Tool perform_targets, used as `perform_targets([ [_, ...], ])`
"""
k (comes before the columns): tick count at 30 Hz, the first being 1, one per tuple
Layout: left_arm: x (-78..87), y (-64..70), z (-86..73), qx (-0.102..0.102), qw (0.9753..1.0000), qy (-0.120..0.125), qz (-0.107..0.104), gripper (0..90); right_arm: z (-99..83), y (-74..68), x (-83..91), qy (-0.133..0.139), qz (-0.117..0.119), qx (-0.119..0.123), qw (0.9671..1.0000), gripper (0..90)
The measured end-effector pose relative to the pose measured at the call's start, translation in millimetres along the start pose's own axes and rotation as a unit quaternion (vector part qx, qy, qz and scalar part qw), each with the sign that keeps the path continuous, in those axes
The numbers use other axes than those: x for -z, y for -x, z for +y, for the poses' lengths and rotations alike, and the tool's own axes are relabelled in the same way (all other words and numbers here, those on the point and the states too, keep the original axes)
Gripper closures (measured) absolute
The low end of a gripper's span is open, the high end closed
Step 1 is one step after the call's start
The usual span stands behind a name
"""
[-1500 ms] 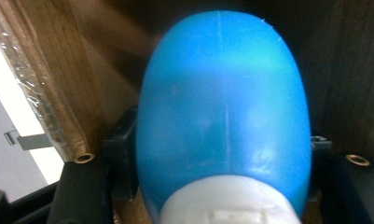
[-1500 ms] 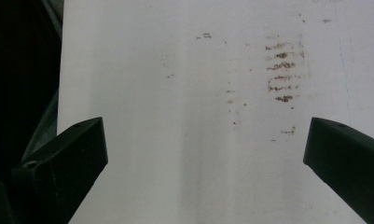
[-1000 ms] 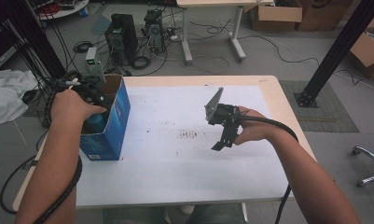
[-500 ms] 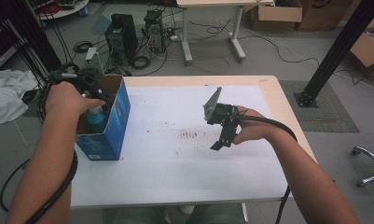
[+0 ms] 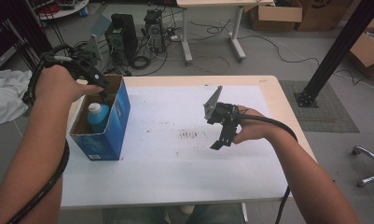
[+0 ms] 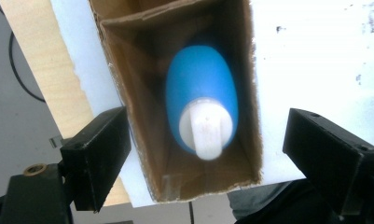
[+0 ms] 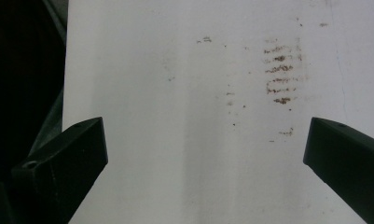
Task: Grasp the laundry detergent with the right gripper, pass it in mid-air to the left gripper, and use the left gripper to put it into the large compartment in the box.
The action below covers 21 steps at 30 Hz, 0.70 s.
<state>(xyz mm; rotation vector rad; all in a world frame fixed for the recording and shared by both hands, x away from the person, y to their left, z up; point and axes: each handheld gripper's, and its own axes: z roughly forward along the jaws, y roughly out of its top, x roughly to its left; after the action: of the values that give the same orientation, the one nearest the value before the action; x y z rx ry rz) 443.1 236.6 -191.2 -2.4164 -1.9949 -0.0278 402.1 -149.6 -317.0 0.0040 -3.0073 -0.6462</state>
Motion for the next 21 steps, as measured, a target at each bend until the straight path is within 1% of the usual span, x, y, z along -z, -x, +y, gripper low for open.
perform_targets([
  [4, 9.1, 3.5, 1.6, -0.014, 0.9999, 0.005, -0.002, 11.9, -0.1, 0.7, -0.7, -0.001, 0.001, -0.001, 1.0, 0.0],
  [7, 14.5, 7.4, 4.1, -0.026, 0.9996, 0.008, 0.0, 11.6, -0.8, 1.7, -0.7, -0.002, 0.001, -0.004, 1.0, 0.0],
  [12, 19.3, 16.0, 8.3, -0.043, 0.999, 0.009, -0.001, 10.5, -2.3, 3.6, -0.2, -0.002, 0.001, -0.007, 1.0, 0.0],
  [13, 20.6, 18.4, 9.3, -0.05, 0.9987, 0.009, -0.003, 9.4, -2.4, 3.7, 0.1, -0.002, 0.001, -0.008, 1.0, 0.0],
  [14, 21.1, 19.5, 9.8, -0.052, 0.9986, 0.008, -0.004, 7.3, -2.5, 3.5, 0.5, -0.002, 0.001, -0.009, 1.0, 0.0],
  [15, 21.7, 21.1, 10.6, -0.052, 0.9987, 0.004, -0.002, 6.6, -2.6, 3.8, 0.9, -0.003, 0.0, -0.008, 1.0, 0.0],
  [16, 23.2, 22.6, 11.5, -0.056, 0.9984, 0.0, 0.003, 5.2, -2.7, 3.8, 1.4, -0.003, 0.0, -0.008, 1.0, 0.0],
  [18, 25.3, 26.6, 13.0, -0.061, 0.9981, 0.005, 0.002, 4.2, -3.1, 3.9, 2.7, -0.002, -0.001, -0.009, 1.0, 0.0],
  [21, 27.2, 32.9, 15.5, -0.074, 0.9972, 0.008, 0.004, 4.2, -3.9, 4.0, 3.5, -0.003, 0.0, -0.011, 0.9999, 0.0],
])
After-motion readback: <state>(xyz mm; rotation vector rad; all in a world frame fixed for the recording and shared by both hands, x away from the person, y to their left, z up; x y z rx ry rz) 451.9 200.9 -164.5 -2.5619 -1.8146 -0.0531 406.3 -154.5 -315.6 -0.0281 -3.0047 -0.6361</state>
